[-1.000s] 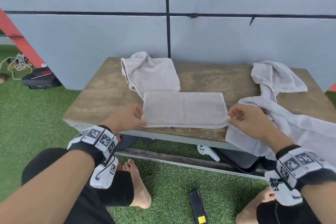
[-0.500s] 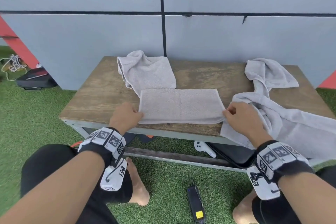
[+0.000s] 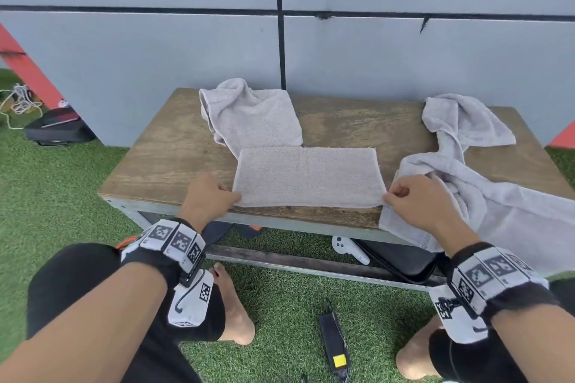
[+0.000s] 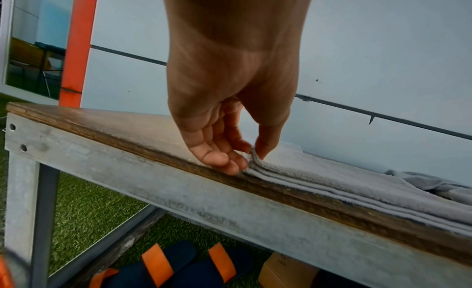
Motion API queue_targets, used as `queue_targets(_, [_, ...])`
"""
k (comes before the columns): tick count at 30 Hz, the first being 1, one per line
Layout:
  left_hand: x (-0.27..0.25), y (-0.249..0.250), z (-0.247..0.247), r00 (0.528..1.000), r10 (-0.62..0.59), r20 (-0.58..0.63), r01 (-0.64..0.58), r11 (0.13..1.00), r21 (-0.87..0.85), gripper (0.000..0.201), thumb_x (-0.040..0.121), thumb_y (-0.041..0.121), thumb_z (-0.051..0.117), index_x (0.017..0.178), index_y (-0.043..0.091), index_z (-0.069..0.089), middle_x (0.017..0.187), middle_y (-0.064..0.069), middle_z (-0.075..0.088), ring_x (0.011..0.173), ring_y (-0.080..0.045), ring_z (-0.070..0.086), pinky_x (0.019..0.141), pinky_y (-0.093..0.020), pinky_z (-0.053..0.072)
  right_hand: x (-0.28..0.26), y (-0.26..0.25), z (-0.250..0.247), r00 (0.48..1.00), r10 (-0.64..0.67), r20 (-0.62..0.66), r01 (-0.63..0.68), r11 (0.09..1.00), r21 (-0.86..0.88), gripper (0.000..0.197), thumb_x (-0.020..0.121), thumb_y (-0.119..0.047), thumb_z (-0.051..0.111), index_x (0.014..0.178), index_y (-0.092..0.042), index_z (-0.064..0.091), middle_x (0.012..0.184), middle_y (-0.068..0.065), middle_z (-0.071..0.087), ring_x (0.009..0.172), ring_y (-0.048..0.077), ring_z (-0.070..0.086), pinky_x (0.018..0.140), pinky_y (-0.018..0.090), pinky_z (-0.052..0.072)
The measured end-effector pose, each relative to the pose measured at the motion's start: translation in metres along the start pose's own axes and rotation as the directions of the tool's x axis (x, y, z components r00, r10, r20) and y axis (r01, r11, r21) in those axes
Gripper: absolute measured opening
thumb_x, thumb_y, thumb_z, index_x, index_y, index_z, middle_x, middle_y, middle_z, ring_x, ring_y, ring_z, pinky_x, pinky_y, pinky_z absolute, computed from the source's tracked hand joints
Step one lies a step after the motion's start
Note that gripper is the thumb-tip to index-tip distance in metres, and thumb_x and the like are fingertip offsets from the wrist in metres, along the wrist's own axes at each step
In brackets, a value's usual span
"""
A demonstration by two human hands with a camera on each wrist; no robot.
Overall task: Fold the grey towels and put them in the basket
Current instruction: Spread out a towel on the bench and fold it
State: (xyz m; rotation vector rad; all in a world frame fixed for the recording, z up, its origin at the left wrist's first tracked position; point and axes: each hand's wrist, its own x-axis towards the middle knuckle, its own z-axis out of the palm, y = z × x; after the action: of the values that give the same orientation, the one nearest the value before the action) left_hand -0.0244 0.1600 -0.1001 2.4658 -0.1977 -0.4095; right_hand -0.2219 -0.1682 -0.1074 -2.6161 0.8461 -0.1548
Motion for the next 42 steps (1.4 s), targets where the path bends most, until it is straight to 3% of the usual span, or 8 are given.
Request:
queue_targets(5, [0.004,-0.001,0.001,1.0,-0.011,0.009,0.011,0.999,0.034,0.031,0.081,0.019,0.074,0.073,-0.01,0.071,0.068,-0.02,0.072,0.048,-0.016,0.056,0.056,-0.029,0.055,-0.002,-0.004,0.0,0.999,-0.004,-0.046,0.005,1.0,0.011,0.028,0.089,-0.037,0.068,0.064,-0.024,0.068,0.058,-0.006,0.065,0.07,0.015,0.059,0.073,0.035,0.047])
queue_targets(9, [0.005,0.004,-0.001,1.0,-0.004,0.013,0.003,0.996,0.089,0.026,0.08,0.025,0.072,0.061,0.01,0.062,0.054,-0.008,0.061,0.05,-0.016,0.051,0.052,-0.028,0.048,-0.002,-0.005,0.005,0.997,0.014,-0.073,-0.015,1.0,-0.009,0.023,0.085,-0.041,0.067,0.067,-0.029,0.062,0.067,-0.011,0.064,0.083,0.021,0.062,0.08,0.041,0.052])
queue_targets(14, [0.009,0.027,0.023,0.943,0.226,-0.243,-0.167,0.956,0.243,0.038,0.086,0.044,0.063,0.106,0.013,0.055,0.12,-0.01,0.048,0.111,-0.025,0.044,0.099,-0.044,0.045,0.001,-0.041,0.016,0.981,-0.053,-0.189,0.054,0.999,-0.003,0.022,0.092,-0.042,0.059,0.099,-0.021,0.059,0.109,0.001,0.057,0.11,0.026,0.047,0.097,0.046,0.042])
queue_targets(18, [0.023,0.069,0.07,0.827,0.555,-0.09,-0.486,0.787,0.38,0.049,0.094,0.035,0.053,0.138,0.015,0.047,0.156,-0.015,0.03,0.146,-0.031,0.025,0.118,-0.049,0.029,0.021,-0.091,0.044,0.961,-0.267,-0.077,0.266,0.964,-0.025,0.037,0.099,-0.036,0.05,0.128,-0.014,0.053,0.134,0.004,0.053,0.126,0.022,0.044,0.106,0.041,0.037])
queue_targets(20, [0.03,0.079,0.096,0.786,0.617,0.039,-0.582,0.716,0.386,0.051,0.099,0.028,0.045,0.149,0.017,0.037,0.164,-0.01,0.02,0.153,-0.029,0.013,0.122,-0.049,0.02,0.033,-0.106,0.063,0.953,-0.302,0.032,0.303,0.95,-0.068,0.049,0.103,-0.035,0.041,0.147,-0.013,0.039,0.155,0.005,0.038,0.144,0.022,0.031,0.117,0.042,0.027])
queue_targets(23, [0.038,0.072,0.123,0.811,0.568,0.144,-0.562,0.683,0.466,0.056,0.106,0.032,0.023,0.16,0.02,0.016,0.169,-0.001,0.007,0.156,-0.02,0.002,0.126,-0.044,0.004,0.044,-0.106,0.088,0.953,-0.229,0.201,0.258,0.957,-0.133,0.06,0.107,-0.04,0.016,0.162,-0.021,0.002,0.17,-0.004,-0.004,0.156,0.015,-0.005,0.126,0.045,0.002])
queue_targets(25, [0.041,0.063,0.128,0.816,0.561,0.139,-0.547,0.672,0.5,0.058,0.106,0.037,0.015,0.161,0.02,0.011,0.169,0.002,0.005,0.156,-0.018,0.0,0.126,-0.045,0.001,0.045,-0.099,0.097,0.952,-0.207,0.225,0.247,0.954,-0.17,0.06,0.106,-0.045,0.007,0.161,-0.027,-0.008,0.168,-0.008,-0.014,0.154,0.013,-0.014,0.125,0.046,-0.005])
queue_targets(42, [0.051,0.034,0.104,0.862,0.504,0.059,-0.475,0.762,0.44,0.06,0.106,0.049,0.017,0.161,0.029,0.003,0.169,0.006,0.001,0.155,-0.015,-0.007,0.125,-0.041,-0.007,0.041,-0.065,0.082,0.976,-0.18,0.122,0.203,0.956,-0.211,0.067,0.102,-0.06,0.01,0.161,-0.03,-0.003,0.169,-0.007,-0.011,0.155,0.014,-0.011,0.126,0.043,-0.003])
